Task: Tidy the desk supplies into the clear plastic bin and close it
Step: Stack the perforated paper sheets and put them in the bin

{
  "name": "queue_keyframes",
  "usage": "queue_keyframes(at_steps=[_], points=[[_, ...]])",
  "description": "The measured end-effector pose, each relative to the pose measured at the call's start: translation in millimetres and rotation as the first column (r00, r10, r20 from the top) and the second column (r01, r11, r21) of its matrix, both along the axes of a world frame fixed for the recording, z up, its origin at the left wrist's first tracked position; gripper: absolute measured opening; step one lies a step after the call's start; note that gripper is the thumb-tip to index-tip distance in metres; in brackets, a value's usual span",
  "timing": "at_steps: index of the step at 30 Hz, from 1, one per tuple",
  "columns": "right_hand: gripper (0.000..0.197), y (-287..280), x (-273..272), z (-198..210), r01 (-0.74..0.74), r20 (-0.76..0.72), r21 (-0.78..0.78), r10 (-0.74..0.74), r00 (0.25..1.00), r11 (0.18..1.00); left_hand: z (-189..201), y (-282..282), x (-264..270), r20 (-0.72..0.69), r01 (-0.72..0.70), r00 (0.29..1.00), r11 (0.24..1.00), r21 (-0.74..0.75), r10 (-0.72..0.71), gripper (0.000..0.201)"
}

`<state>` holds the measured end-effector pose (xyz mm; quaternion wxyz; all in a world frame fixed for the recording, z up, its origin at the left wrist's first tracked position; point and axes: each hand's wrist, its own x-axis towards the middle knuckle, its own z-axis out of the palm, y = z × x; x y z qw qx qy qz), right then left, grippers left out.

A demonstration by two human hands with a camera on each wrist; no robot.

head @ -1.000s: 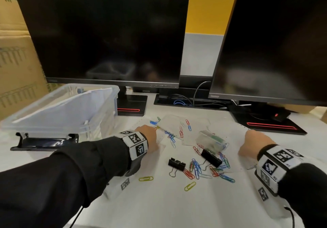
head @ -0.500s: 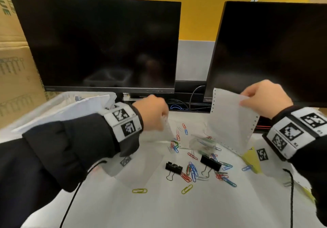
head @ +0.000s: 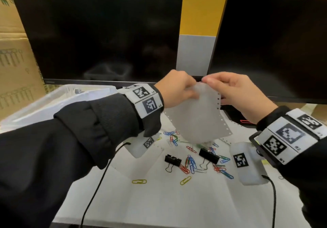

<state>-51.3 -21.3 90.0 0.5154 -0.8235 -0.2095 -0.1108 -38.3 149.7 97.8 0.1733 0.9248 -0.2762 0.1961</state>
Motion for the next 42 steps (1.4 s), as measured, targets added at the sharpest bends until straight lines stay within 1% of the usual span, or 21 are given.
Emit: queue_keyframes(at_steps=[2,3,5,7,8,9,10,11,12,14,16,17,19,22,27,29,31,34,36,39,42], points=[[0.040,-2,-2,-8,-0.060,-0.109,0.070,0.068,0.992,0.996,3,8,-1,-0.007,-0.027,1.000,0.994,-0.102,0.027,0.030],[0.046,-2,-3,-15,-0.068,-0.147,0.038,0.073,0.987,0.997,3,12,-2,0.006,-0.026,1.000,0.983,-0.183,0.027,0.027],[0.035,-1,-4,-27,-0.026,-0.152,-0.094,0.012,0.988,0.995,-1,22,-3,0.025,-0.056,0.997,0.929,-0.366,0.070,0.027],[0.029,-2,-1,-37,0.093,-0.086,-0.172,-0.109,0.990,0.981,-11,34,-1,-0.077,-0.204,0.979,0.875,-0.438,0.189,0.040],[0.032,-3,1,-40,0.157,-0.057,-0.170,-0.169,0.984,0.973,-19,42,1,-0.191,-0.330,0.941,0.876,-0.350,0.279,0.052],[0.037,-6,3,-42,0.210,-0.041,-0.152,-0.219,0.975,0.966,-27,49,3,-0.306,-0.443,0.867,0.890,-0.109,0.394,0.062],[0.045,-9,5,-44,0.249,-0.039,-0.127,-0.256,0.966,0.960,-36,55,3,-0.383,-0.457,0.777,0.866,0.203,0.500,0.068],[0.053,-11,6,-46,0.271,-0.051,-0.108,-0.278,0.959,0.956,-44,59,1,-0.431,-0.368,0.706,0.811,0.455,0.562,0.069],[0.062,-13,7,-47,0.279,-0.067,-0.097,-0.286,0.956,0.955,-53,61,-2,-0.470,-0.240,0.669,0.766,0.596,0.575,0.067],[0.078,-15,7,-50,0.279,-0.085,-0.086,-0.286,0.954,0.956,-68,62,-7,-0.589,-0.069,0.621,0.784,0.617,0.517,0.066],[0.084,-15,7,-53,0.278,-0.067,-0.095,-0.284,0.956,0.956,-81,60,-9,-0.645,0.024,0.631,0.821,0.571,0.430,0.074],[0.081,-16,7,-55,0.276,-0.047,-0.115,-0.283,0.958,0.954,-85,59,-8,-0.652,0.048,0.646,0.831,0.555,0.398,0.079],[0.064,-17,9,-56,0.293,0.017,-0.193,-0.295,0.955,0.937,-91,59,-1,-0.655,0.057,0.659,0.844,0.533,0.369,0.085],[0.047,-22,13,-59,0.347,0.076,-0.204,-0.339,0.938,0.915,-96,61,9,-0.670,0.047,0.657,0.868,0.494,0.346,0.073],[0.044,-28,15,-61,0.377,0.023,-0.147,-0.378,0.925,0.914,-102,66,14,-0.687,0.039,0.645,0.884,0.466,0.334,0.049],[0.043,-29,15,-61,0.381,0.007,-0.146,-0.384,0.923,0.913,-101,66,12,-0.669,0.025,0.669,0.889,0.457,0.325,0.053],[0.044,-30,13,-61,0.378,0.003,-0.147,-0.382,0.924,0.914,-99,65,12,-0.626,0.017,0.710,0.882,0.472,0.322,0.070],[0.045,-32,12,-60,0.384,0.004,-0.139,-0.387,0.922,0.913,-100,63,13,-0.633,0.009,0.692,0.872,0.490,0.348,0.081],[0.046,-32,12,-59,0.395,0.006,-0.129,-0.397,0.918,0.910,-101,61,15,-0.625,0.001,0.684,0.857,0.516,0.376,0.081],[0.047,-33,13,-59,0.397,-0.001,-0.109,-0.399,0.917,0.911,-100,56,17,-0.562,-0.012,0.716,0.813,0.583,0.414,0.080],[0.047,-35,13,-60,0.396,0.011,-0.102,-0.397,0.918,0.913,-96,54,19,-0.553,-0.014,0.743,0.835,0.550,0.377,0.066]])
